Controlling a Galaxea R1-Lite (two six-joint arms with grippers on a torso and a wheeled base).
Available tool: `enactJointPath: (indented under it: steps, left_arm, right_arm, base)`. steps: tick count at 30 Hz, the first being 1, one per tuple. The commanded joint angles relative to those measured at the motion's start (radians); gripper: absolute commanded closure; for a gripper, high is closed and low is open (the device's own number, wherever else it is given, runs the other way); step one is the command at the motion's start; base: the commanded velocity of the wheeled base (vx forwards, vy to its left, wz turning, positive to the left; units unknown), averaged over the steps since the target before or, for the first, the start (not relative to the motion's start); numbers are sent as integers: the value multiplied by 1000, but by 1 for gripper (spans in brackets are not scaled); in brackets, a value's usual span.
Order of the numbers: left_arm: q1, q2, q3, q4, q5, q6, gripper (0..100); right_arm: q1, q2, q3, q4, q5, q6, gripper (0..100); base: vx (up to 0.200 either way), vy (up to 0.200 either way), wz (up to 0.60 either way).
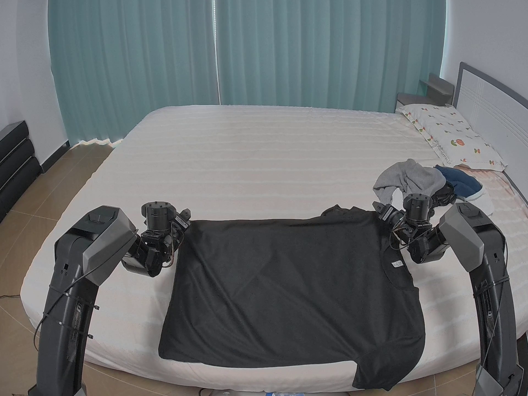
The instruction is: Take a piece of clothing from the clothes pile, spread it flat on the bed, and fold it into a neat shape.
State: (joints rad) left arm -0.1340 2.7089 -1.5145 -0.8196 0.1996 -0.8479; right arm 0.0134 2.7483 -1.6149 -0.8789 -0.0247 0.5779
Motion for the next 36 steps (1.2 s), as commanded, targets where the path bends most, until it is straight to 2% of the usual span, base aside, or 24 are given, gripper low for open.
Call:
enactJointPath:
  steps: [1, 8, 10, 12, 13, 14, 16, 17, 19, 20, 22, 28, 32, 36]
  left_arm:
    - [1, -135, 168, -35, -6, -8, 0]
    - [-12, -314, 372, -49, -28, -5, 0]
    - [-13, -383, 477, -52, -34, -13, 0]
    - [-16, -431, 576, -59, -49, -28, 0]
    - [-16, -431, 576, -59, -49, -28, 0]
    - [-36, -466, 680, -92, -65, -71, 0]
    - [-47, -477, 729, -121, -69, -97, 0]
    - [-64, -497, 820, -199, -72, -137, 0]
    - [-75, -505, 864, -237, -72, -146, 0]
    - [-105, -517, 968, -320, -72, -152, 0]
    - [-130, -528, 1047, -372, -72, -152, 0]
    - [-165, -571, 1186, -411, -72, -181, 0]
    - [-167, -578, 1206, -409, -86, -235, 0]
    - [-187, -567, 1249, -411, -101, -243, 0]
  right_arm:
    - [-21, -177, 187, -5, 14, 11, 0]
    - [-10, -461, 587, -9, 97, 27, 0]
    - [0, -533, 699, -18, 112, 33, 0]
    - [3, -582, 787, -34, 120, 42, 0]
    - [3, -582, 787, -34, 120, 42, 0]
    - [10, -630, 888, -64, 121, 43, 0]
    - [16, -656, 940, -89, 123, 46, 0]
    - [19, -693, 1038, -140, 134, 48, 0]
    - [19, -704, 1081, -164, 138, 43, 0]
    - [25, -716, 1185, -227, 144, 36, 0]
    - [33, -719, 1254, -264, 144, 37, 0]
    - [34, -710, 1423, -370, 177, 89, 0]
    - [37, -700, 1486, -471, 221, 99, 0]
    - [39, -673, 1521, -535, 230, 100, 0]
  base:
    - [0, 0, 0]
    - [0, 0, 0]
    - [0, 0, 0]
    - [0, 0, 0]
    - [0, 0, 0]
    - [0, 0, 0]
    - [0, 0, 0]
    - [0, 0, 0]
    - [0, 0, 0]
    - [0, 0, 0]
    - [0, 0, 0]
    - [0, 0, 0]
    - [0, 0, 0]
    - [-100, 0, 0]
